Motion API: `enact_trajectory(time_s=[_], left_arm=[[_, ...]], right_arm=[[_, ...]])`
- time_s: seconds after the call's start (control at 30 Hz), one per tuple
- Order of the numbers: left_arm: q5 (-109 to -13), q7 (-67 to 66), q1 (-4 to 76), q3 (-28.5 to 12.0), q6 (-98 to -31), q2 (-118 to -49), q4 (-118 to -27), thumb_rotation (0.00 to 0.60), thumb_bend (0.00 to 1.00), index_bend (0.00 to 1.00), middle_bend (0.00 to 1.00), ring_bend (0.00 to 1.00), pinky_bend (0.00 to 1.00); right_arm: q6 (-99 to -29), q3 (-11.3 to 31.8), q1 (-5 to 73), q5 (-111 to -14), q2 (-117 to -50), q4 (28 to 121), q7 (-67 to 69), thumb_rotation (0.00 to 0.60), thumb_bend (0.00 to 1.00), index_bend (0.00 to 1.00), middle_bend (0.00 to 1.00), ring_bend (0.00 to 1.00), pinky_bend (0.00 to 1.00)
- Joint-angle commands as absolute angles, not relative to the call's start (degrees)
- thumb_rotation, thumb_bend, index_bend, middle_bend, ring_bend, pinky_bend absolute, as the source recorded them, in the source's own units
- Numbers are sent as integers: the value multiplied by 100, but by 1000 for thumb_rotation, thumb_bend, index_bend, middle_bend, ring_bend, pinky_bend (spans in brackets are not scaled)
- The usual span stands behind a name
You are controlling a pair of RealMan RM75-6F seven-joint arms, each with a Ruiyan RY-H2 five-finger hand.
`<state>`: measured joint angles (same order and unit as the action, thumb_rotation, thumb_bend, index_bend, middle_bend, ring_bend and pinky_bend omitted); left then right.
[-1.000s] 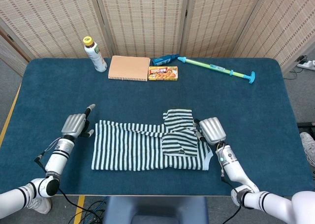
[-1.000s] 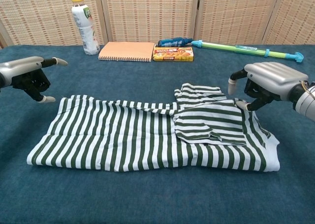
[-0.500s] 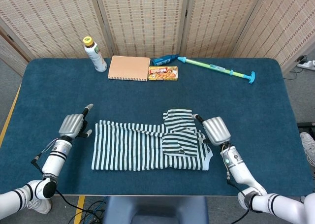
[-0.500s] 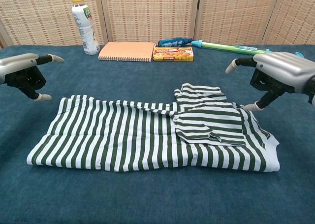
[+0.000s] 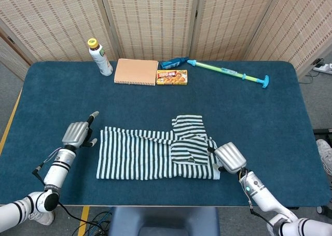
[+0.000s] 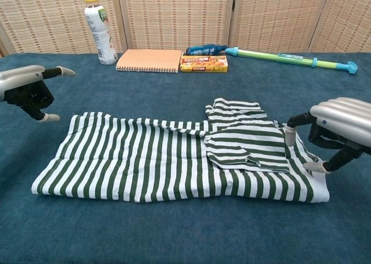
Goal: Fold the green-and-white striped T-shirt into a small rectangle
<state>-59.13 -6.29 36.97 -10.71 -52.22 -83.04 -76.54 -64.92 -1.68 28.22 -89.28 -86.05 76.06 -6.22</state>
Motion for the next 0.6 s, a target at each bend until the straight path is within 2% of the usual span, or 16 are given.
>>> enact_trajectory(time_s=[0.03, 0.6], left_arm=[[-5918, -637, 3693, -1073, -5228, -8299, -7663, 600, 328, 0, 879, 844, 958], [-5926, -529, 3624, -1033, -5150, -8304, -7563, 600, 328, 0, 879, 844, 958]], right_arm=[[-6438, -188, 2835, -8959, -8691, 7526, -622, 600, 251, 436, 970, 1000, 1000], [-6152, -153, 2964, -8937, -8933, 7366, -819, 600, 257, 450, 971, 1000, 1000]])
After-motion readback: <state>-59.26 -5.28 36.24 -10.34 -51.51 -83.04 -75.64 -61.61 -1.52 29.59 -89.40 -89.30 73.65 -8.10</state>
